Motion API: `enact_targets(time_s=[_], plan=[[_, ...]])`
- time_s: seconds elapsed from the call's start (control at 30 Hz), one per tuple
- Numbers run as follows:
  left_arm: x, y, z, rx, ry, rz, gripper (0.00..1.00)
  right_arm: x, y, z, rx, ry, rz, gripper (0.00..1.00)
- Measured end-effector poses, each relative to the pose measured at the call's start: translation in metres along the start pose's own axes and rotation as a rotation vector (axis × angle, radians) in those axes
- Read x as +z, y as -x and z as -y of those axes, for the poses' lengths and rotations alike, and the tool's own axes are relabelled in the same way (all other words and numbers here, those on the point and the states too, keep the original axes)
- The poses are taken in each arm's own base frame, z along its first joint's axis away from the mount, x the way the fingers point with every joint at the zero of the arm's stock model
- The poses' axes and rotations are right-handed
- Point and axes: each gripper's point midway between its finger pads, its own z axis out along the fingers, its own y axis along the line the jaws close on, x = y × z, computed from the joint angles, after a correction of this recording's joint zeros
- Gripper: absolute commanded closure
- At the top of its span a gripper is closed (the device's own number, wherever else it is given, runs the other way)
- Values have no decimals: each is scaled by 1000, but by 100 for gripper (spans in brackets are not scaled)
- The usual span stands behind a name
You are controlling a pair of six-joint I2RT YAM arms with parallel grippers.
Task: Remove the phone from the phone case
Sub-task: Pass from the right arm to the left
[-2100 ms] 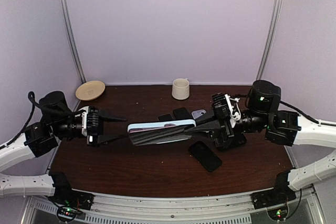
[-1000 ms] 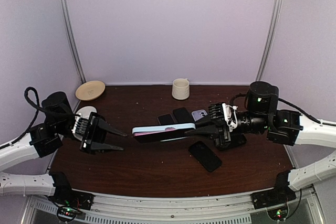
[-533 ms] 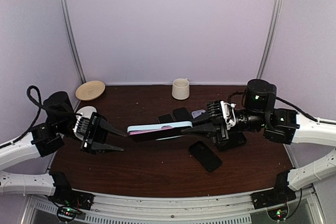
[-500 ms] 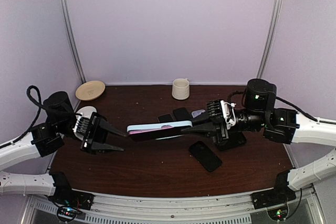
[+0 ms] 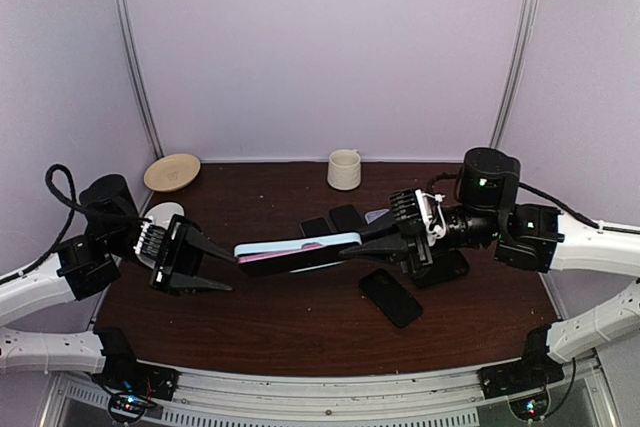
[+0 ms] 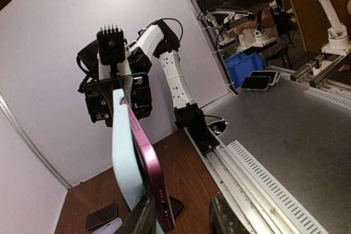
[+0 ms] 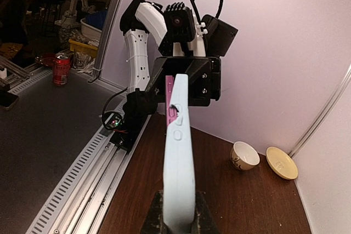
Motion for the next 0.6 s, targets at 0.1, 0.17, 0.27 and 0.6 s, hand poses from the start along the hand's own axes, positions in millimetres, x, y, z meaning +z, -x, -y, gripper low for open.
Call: enact_targets(time_s=[0.1,0.17,0.27,0.6], plan=[[-1,1,1,2,4,-1,62,5,0,-1,9,20,6,100],[-1,1,0,4,8,-2,62,8,-1,-1,11,29,7,100],[-1,0,-1,2,17,-9,62,10,-1,0,15,30,6,100],[-3,-1,-12,24,87,-33,67,15,0,6,3,-1,16,100]])
